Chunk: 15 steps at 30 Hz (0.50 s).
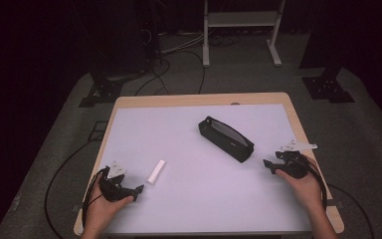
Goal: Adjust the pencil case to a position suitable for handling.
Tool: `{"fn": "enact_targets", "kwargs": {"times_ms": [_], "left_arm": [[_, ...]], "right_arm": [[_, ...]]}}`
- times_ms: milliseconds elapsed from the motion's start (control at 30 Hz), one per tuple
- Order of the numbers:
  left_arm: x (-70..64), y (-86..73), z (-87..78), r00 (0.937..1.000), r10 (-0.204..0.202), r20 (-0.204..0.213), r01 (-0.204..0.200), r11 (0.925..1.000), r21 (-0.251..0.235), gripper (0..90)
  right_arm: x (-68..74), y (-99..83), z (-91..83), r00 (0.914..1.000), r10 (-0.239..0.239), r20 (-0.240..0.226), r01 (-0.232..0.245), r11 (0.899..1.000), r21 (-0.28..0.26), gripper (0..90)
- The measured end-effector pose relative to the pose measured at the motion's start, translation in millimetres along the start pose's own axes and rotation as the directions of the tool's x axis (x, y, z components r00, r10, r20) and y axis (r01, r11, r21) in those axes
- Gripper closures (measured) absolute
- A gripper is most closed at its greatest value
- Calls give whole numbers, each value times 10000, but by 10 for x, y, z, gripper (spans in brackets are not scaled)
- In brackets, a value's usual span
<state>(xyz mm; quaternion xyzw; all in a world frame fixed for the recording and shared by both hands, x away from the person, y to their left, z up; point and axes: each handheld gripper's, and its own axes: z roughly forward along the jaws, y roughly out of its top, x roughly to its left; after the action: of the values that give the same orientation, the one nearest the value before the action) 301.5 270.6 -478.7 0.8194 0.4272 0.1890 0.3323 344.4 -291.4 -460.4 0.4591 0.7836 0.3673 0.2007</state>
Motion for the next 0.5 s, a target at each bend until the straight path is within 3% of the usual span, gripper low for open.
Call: {"fn": "enact_targets", "kwargs": {"times_ms": [500], "left_arm": [[7, -6, 0, 10000, -1, 32, 1, 10000, -19, 11]], "right_arm": [[42, 219, -80, 9975, -175, -685, 143, 9988, -462, 435]]}}
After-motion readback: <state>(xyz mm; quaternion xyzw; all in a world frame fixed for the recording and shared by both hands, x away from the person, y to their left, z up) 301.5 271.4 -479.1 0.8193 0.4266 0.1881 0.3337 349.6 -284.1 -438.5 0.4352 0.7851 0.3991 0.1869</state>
